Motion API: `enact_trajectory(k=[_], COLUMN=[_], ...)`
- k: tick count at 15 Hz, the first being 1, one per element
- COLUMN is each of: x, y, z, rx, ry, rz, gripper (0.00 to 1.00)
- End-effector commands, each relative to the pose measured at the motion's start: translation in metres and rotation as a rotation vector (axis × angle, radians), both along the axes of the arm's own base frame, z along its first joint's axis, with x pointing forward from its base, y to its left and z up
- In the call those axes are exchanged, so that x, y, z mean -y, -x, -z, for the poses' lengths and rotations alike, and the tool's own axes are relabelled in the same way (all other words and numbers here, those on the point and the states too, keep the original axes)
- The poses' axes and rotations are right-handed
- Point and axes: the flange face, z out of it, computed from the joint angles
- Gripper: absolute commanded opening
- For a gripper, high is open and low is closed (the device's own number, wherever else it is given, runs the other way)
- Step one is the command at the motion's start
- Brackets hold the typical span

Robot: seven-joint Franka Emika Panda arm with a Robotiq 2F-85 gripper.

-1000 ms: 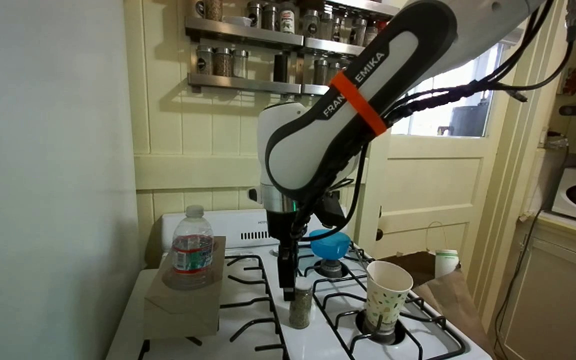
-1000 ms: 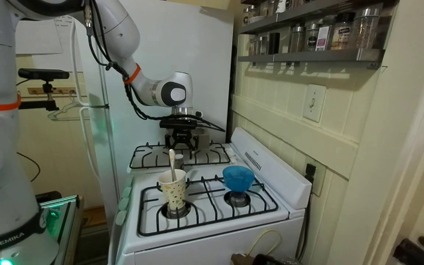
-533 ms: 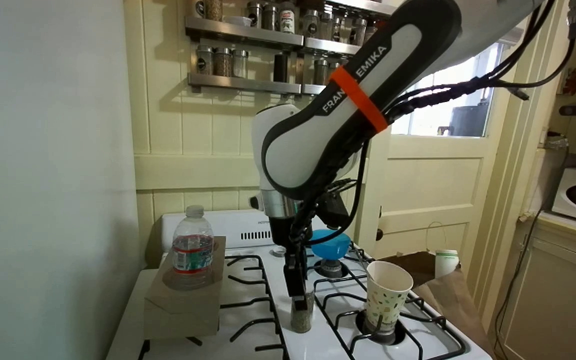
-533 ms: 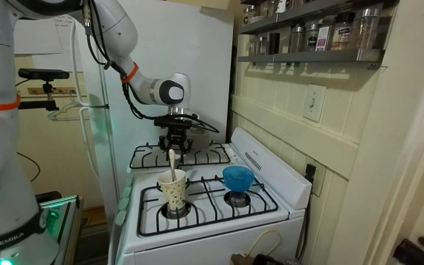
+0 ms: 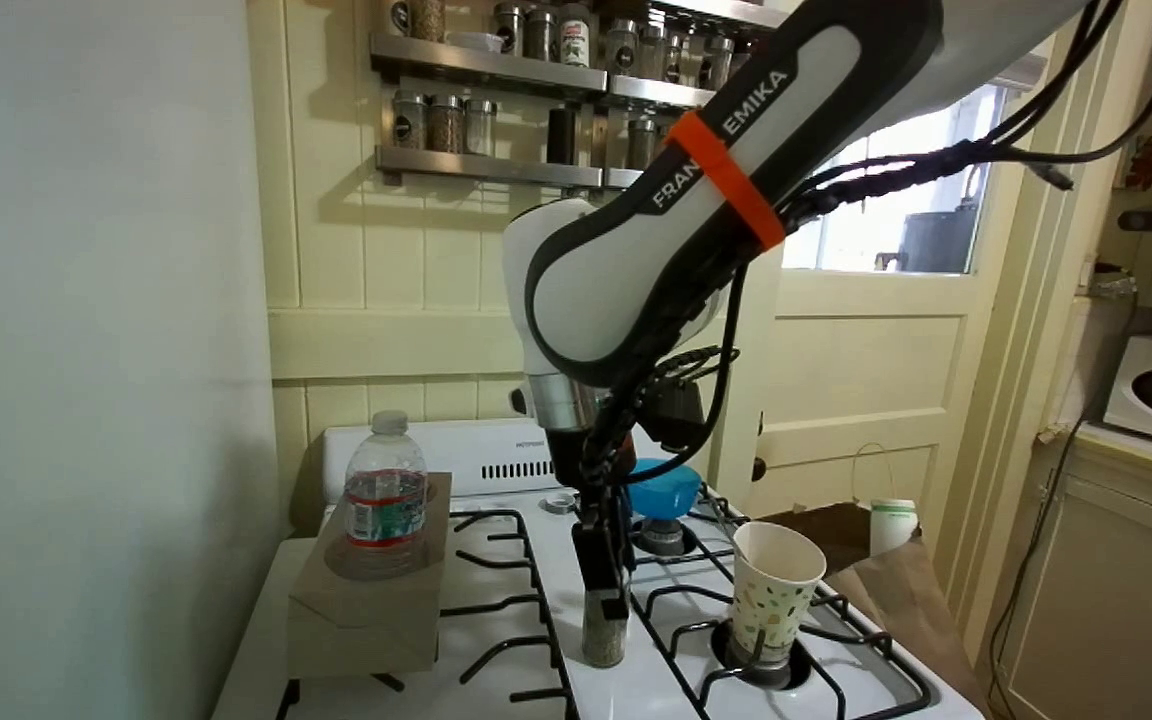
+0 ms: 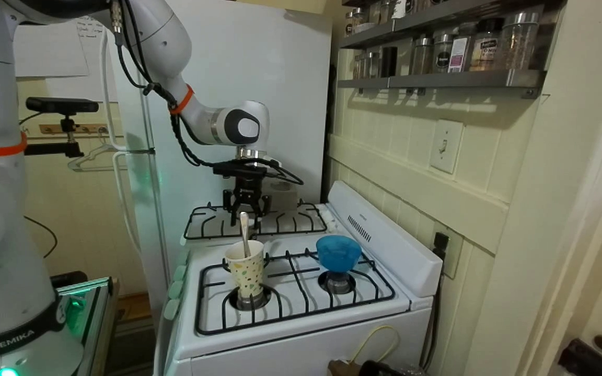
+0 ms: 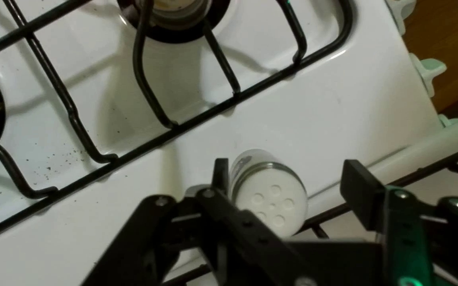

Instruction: Put the glass jar in the coffee cup.

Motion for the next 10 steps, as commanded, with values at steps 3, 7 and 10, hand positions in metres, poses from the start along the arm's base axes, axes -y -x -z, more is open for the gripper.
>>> enact_trajectory(k=[3,7,10], x=[0.003,0.001,-0.0012], y=[-0.0023,-0.004,-0.005], z=[0.0012,0.0018,0.0025], rx=[0.054,0.055,0.052], ry=[0.078,0.083,0.078], rz=[0.043,0.035,0.023], gripper=[0.78,0.5,0.15])
